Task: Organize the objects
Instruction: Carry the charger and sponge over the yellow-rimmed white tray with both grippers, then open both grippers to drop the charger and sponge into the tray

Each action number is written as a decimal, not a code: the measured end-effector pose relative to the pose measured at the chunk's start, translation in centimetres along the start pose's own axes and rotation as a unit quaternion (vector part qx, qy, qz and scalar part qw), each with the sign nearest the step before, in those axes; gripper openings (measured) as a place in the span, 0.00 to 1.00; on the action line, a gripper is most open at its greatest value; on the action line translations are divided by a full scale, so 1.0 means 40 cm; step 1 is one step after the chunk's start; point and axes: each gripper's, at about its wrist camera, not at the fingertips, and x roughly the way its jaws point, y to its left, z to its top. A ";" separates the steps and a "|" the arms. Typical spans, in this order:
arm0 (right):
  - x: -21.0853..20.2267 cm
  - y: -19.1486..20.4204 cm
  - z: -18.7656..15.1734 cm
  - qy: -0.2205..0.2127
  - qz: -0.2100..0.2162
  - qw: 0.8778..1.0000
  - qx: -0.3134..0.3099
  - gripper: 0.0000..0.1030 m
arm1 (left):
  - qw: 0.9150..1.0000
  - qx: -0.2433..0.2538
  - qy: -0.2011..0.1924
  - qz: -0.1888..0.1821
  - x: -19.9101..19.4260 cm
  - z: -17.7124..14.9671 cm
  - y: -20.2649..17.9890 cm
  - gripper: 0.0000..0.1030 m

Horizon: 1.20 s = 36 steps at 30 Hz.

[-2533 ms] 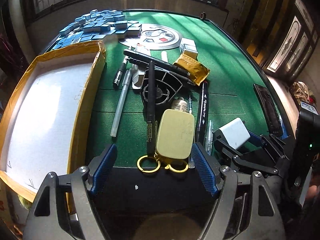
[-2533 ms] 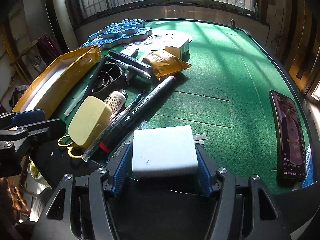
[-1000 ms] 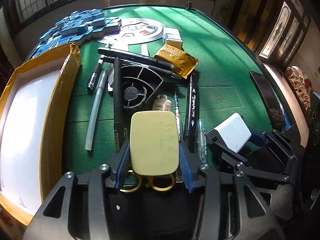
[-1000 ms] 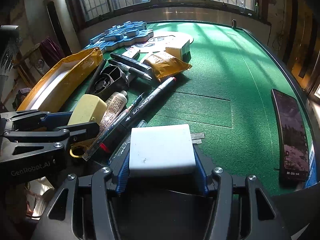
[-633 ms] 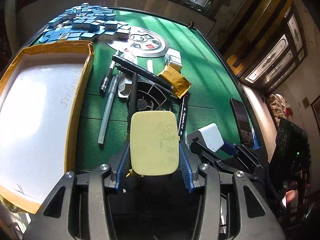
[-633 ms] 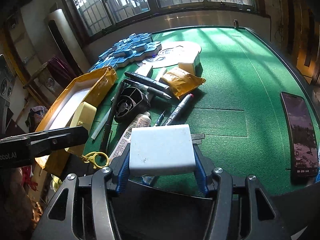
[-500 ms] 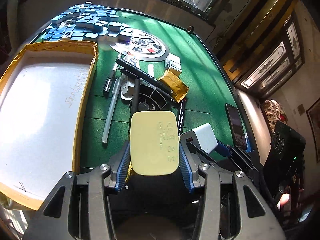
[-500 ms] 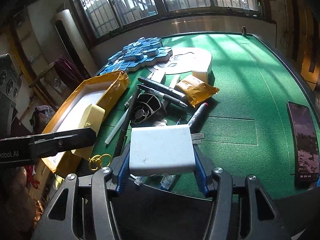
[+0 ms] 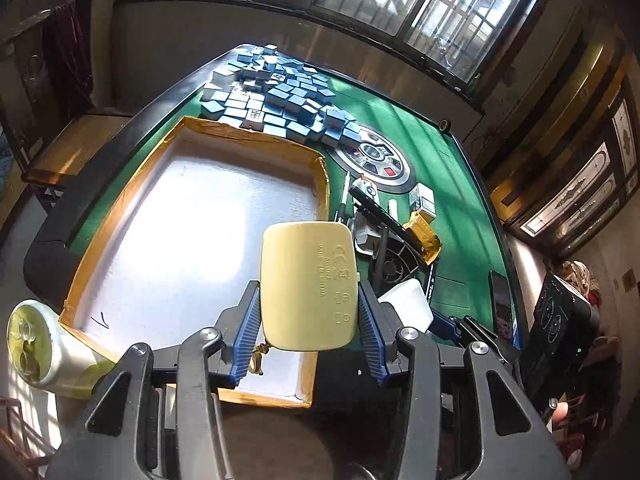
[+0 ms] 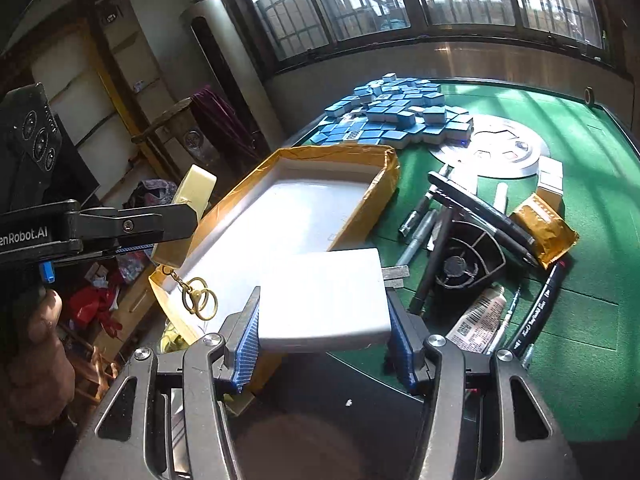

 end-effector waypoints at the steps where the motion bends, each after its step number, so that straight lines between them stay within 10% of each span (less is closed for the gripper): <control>1: 0.015 0.022 0.009 0.004 0.008 1.000 -0.010 0.49 | 1.000 -0.005 0.002 0.013 0.003 0.003 0.021 0.43; 9: 0.170 0.157 0.018 0.057 0.035 0.995 -0.077 0.49 | 0.995 -0.046 0.039 0.079 0.101 0.000 0.164 0.43; 36: 0.306 0.231 -0.043 0.128 -0.028 0.972 -0.193 0.50 | 0.989 -0.066 0.100 0.089 0.223 -0.029 0.250 0.44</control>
